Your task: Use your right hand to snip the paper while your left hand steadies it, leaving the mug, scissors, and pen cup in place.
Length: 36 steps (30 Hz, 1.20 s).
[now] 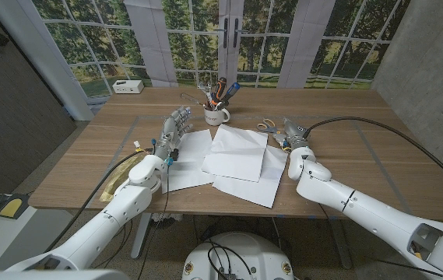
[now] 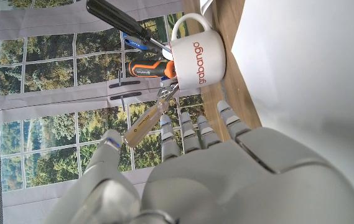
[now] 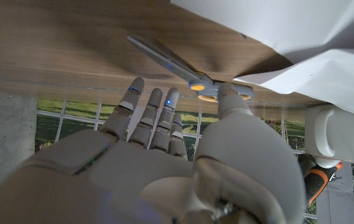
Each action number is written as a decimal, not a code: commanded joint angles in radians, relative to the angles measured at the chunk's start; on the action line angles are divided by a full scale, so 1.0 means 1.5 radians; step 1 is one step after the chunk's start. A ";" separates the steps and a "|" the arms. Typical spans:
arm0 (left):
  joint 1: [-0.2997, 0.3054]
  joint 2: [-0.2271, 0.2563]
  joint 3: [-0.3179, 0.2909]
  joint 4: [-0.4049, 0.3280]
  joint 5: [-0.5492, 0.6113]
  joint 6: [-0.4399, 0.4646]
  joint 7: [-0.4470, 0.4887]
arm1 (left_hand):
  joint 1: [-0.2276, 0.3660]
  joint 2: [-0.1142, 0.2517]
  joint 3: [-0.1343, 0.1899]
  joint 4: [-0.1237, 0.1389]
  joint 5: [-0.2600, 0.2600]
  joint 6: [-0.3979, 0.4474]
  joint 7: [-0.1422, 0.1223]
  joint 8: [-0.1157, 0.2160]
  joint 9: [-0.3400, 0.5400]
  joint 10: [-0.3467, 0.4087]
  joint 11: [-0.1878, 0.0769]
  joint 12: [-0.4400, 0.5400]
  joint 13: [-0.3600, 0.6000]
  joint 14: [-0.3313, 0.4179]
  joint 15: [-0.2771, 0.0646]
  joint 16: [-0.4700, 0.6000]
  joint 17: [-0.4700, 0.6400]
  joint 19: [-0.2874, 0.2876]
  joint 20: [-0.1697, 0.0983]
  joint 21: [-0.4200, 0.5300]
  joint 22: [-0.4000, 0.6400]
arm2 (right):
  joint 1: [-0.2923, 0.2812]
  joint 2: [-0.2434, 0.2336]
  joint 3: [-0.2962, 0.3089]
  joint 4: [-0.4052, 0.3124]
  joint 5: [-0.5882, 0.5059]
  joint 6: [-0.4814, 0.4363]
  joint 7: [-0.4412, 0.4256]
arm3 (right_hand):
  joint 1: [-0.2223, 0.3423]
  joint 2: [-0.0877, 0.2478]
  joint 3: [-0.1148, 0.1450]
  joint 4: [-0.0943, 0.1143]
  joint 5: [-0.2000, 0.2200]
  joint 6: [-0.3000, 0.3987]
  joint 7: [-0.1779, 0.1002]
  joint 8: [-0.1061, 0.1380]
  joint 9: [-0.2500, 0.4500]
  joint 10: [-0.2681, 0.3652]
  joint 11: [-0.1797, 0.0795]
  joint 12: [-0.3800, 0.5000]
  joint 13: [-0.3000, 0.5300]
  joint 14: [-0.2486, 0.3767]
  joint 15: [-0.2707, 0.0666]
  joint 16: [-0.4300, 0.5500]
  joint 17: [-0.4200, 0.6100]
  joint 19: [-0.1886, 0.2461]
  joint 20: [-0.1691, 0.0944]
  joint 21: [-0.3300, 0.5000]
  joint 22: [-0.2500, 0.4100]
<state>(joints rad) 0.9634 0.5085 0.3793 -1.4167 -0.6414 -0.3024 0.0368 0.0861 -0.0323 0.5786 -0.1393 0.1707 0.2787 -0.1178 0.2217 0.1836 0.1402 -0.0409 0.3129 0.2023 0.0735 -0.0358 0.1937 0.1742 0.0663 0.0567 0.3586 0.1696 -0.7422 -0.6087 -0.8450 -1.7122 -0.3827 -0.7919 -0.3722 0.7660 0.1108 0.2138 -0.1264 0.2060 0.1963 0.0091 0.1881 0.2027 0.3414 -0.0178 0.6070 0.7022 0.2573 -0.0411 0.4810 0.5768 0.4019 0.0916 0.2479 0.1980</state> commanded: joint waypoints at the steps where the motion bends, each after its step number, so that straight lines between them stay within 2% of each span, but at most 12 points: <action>1: 0.010 0.005 -0.003 -0.010 -0.003 -0.001 0.002 | 0.001 0.006 -0.002 0.001 0.002 0.004 0.000 -0.003 0.003 0.006 0.001 -0.004 0.003 0.005 -0.002 0.002 0.004 0.006 0.002 -0.002 0.002 | 0.001 0.008 -0.003 0.011 -0.002 -0.008 -0.011 | -0.004 -0.006 -0.003 -0.003 -0.003 0.007 0.002 0.006 0.001 -0.008 0.003 -0.001 -0.001 -0.015 -0.020 0.000 0.005 0.005 -0.001 0.003 0.003; 3: 0.012 0.005 -0.005 -0.009 -0.006 -0.001 0.000 | 0.001 0.007 -0.002 0.001 0.002 0.004 0.000 -0.003 0.003 0.006 0.001 -0.004 0.003 0.005 -0.001 0.001 0.004 0.006 0.001 -0.003 0.002 | 0.001 0.009 -0.003 0.011 -0.001 -0.012 -0.011 | -0.003 -0.006 -0.002 -0.004 -0.003 0.006 0.002 0.006 0.001 -0.009 0.003 -0.003 -0.003 -0.022 -0.021 -0.003 0.006 0.001 -0.003 0.002 0.003; 8: 0.016 0.007 -0.007 -0.014 -0.006 -0.001 0.003 | 0.001 0.007 -0.003 0.001 0.002 0.005 0.000 -0.004 0.004 0.006 0.001 -0.005 0.003 0.004 -0.001 0.001 0.004 0.006 0.001 -0.004 0.002 | 0.000 0.009 -0.003 0.011 -0.001 -0.017 -0.015 | -0.003 -0.008 -0.002 -0.005 -0.003 0.004 0.002 0.008 0.001 -0.026 0.018 -0.015 -0.009 -0.035 -0.015 -0.011 0.005 -0.003 -0.005 0.001 0.003; 14: 0.022 0.008 -0.008 -0.017 -0.008 -0.005 0.004 | 0.001 0.007 -0.003 0.001 0.002 0.005 0.000 -0.005 0.004 0.006 0.001 -0.006 0.003 0.004 -0.001 0.001 0.004 0.006 0.001 -0.006 0.002 | 0.006 0.010 -0.013 0.015 0.000 -0.026 -0.003 | -0.006 -0.008 -0.002 -0.004 -0.003 0.003 0.001 0.010 0.001 -0.044 0.026 -0.034 -0.019 -0.041 -0.009 -0.017 0.003 -0.004 -0.004 0.002 0.004; 19: 0.031 0.009 -0.011 -0.023 -0.007 -0.008 0.010 | 0.001 0.007 -0.003 0.001 0.002 0.005 0.000 -0.006 0.004 0.006 0.001 -0.007 0.003 0.004 0.000 0.001 0.004 0.007 0.001 -0.008 0.002 | 0.008 0.012 -0.019 0.020 0.002 -0.026 0.001 | -0.007 -0.009 -0.001 -0.005 -0.003 0.007 0.002 0.013 0.001 -0.026 0.022 -0.034 -0.026 -0.039 -0.011 -0.019 0.000 -0.003 -0.006 0.003 0.004; 24: 0.040 0.012 -0.014 -0.033 -0.006 -0.011 0.014 | 0.001 0.007 -0.004 0.001 0.002 0.006 0.000 -0.006 0.004 0.006 0.000 -0.008 0.003 0.004 0.000 0.000 0.004 0.008 0.001 -0.010 0.002 | 0.008 0.013 -0.020 0.024 0.003 -0.024 -0.002 | -0.011 -0.009 0.000 -0.004 -0.003 0.023 0.002 0.020 0.001 0.001 0.030 -0.039 -0.043 -0.016 -0.015 -0.014 -0.002 0.016 -0.015 0.012 0.005; 28: 0.044 0.012 -0.015 -0.037 -0.008 -0.011 0.015 | 0.001 0.008 -0.004 0.001 0.002 0.007 0.001 -0.006 0.004 0.007 0.001 -0.008 0.003 0.004 0.000 0.000 0.004 0.008 0.001 -0.011 0.002 | 0.002 0.012 -0.016 0.023 0.005 -0.018 -0.013 | -0.013 -0.008 0.000 -0.003 -0.003 0.032 0.005 0.023 0.001 0.007 0.033 -0.044 -0.051 -0.010 -0.016 -0.012 -0.002 0.017 -0.016 0.014 0.006; 36: 0.052 0.012 -0.014 -0.041 -0.008 -0.014 0.015 | 0.001 0.008 -0.004 0.001 0.002 0.008 0.000 -0.007 0.004 0.008 0.001 -0.008 0.004 0.004 0.000 0.000 0.004 0.009 0.001 -0.012 0.003 | -0.003 0.018 -0.016 0.029 0.004 -0.012 -0.026 | -0.016 -0.007 -0.001 -0.002 -0.003 0.046 0.003 0.028 0.000 0.029 0.027 -0.050 -0.068 0.003 -0.027 -0.007 0.000 0.021 -0.017 0.017 0.007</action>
<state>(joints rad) 1.0233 0.5248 0.3599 -1.4645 -0.6522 -0.3186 0.0558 0.0861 -0.0323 0.5757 -0.1363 0.1707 0.2786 -0.1178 0.2178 0.1836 0.1455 -0.0356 0.3051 0.2023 0.0735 -0.0357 0.1937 0.1742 0.0677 0.0553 0.3435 0.1696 -0.7390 -0.5905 -0.8671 -1.6789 -0.3795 -0.8178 -0.3945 0.7508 0.0995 0.2098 -0.1308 0.2060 0.2524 0.0110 0.2230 0.1997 0.3719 0.0232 0.5360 0.6034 0.2521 -0.0357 0.4664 0.5744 0.4256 0.0677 0.2666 0.2038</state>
